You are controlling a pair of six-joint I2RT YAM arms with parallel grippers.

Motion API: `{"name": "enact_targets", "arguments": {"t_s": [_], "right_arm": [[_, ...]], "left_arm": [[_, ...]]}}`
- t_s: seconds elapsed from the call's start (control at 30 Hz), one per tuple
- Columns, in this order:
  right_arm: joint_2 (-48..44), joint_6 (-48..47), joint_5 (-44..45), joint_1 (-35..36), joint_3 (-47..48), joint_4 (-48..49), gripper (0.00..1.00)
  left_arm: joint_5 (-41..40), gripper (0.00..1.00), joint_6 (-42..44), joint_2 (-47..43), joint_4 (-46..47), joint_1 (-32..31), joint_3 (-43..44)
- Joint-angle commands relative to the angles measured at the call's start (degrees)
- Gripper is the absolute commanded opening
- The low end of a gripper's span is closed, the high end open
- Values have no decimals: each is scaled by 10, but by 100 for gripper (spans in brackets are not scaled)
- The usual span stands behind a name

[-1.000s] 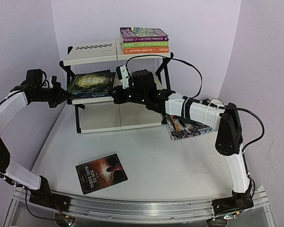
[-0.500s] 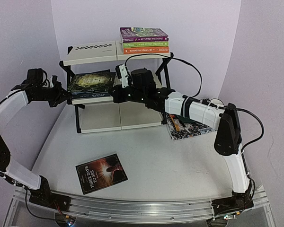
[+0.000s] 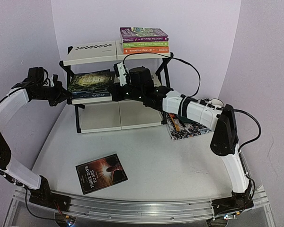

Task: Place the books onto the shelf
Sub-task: Adjust the book pile on the shelf.

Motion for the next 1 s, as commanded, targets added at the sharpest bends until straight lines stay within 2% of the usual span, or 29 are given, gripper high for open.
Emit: {"name": "enact_targets", "arguments": {"t_s": [0.0,0.97], "right_arm": [[14,-24,15,1,37,3,0],[86,-60,59,-3,144,-7,0]], "left_arm": [[-41,0,14,7,42,5,41],[-38,0,11,-4,39,8,41]]}}
